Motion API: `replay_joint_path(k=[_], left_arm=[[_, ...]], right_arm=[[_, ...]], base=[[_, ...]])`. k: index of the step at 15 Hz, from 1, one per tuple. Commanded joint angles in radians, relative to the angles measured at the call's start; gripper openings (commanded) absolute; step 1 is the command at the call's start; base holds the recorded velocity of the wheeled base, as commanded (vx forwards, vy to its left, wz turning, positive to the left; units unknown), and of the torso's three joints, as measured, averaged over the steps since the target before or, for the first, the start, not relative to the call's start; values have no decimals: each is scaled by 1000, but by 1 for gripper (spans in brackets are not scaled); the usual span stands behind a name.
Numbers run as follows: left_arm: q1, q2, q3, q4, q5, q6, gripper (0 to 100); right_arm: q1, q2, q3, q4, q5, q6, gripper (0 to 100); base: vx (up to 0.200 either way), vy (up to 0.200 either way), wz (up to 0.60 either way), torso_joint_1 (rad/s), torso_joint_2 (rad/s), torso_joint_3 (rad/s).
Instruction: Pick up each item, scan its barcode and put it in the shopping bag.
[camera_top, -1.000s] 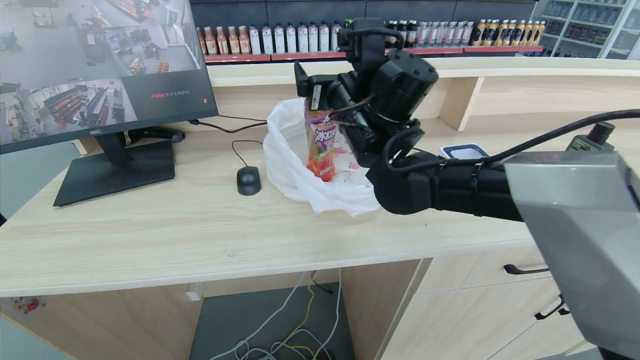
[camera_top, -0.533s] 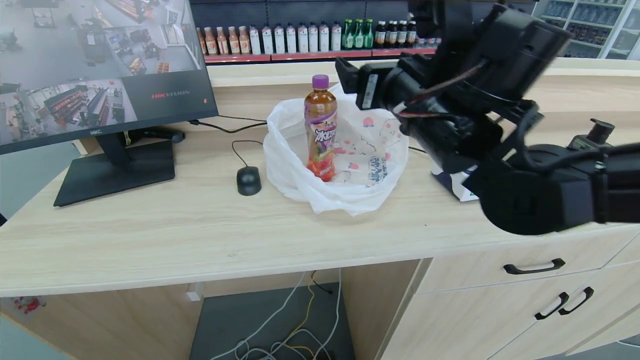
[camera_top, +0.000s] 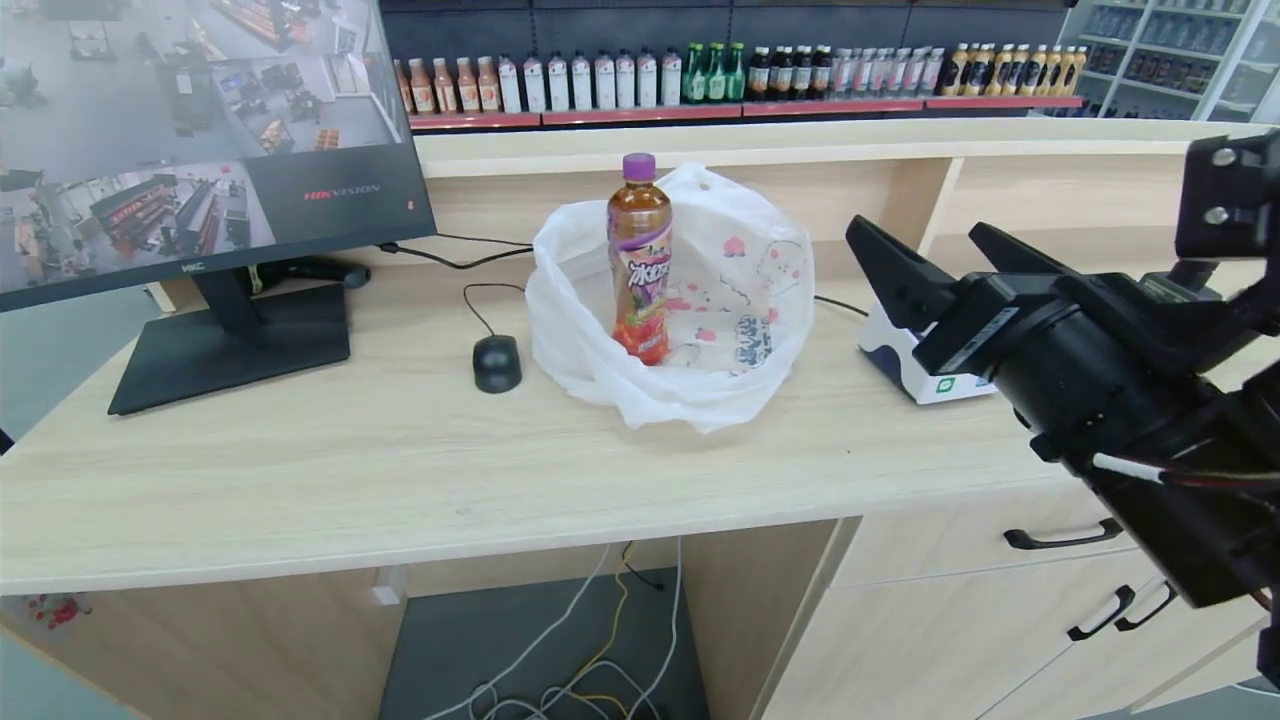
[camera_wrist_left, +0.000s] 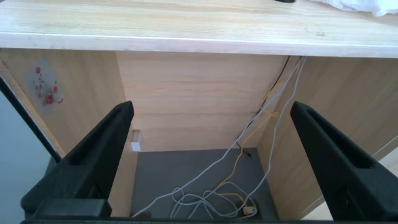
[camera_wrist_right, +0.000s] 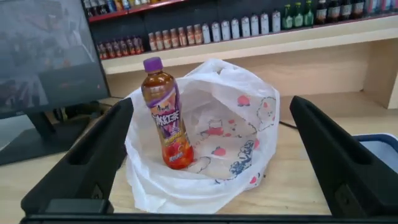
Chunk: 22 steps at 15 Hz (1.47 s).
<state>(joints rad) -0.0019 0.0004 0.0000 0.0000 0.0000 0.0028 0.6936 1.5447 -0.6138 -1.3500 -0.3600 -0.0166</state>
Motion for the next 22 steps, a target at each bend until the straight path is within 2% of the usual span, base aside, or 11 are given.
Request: replay_joint_path(k=[1, 6, 19, 22], left_arm=[[0, 0, 0, 0, 0, 0, 100], [0, 0, 0, 0, 0, -1, 100], [2, 0, 0, 2, 0, -4, 100], [2, 0, 0, 2, 0, -4, 100]], right_arm=[[1, 23, 42, -43, 3, 0, 100], [7, 11, 118, -130, 41, 3, 100], [3, 17, 178, -158, 47, 1, 100], [3, 17, 181, -158, 50, 1, 100]], base=[[0, -200, 0, -7, -7, 7], [0, -200, 0, 6, 2, 1], [0, -200, 0, 1, 2, 2], [0, -200, 600, 5, 4, 4]])
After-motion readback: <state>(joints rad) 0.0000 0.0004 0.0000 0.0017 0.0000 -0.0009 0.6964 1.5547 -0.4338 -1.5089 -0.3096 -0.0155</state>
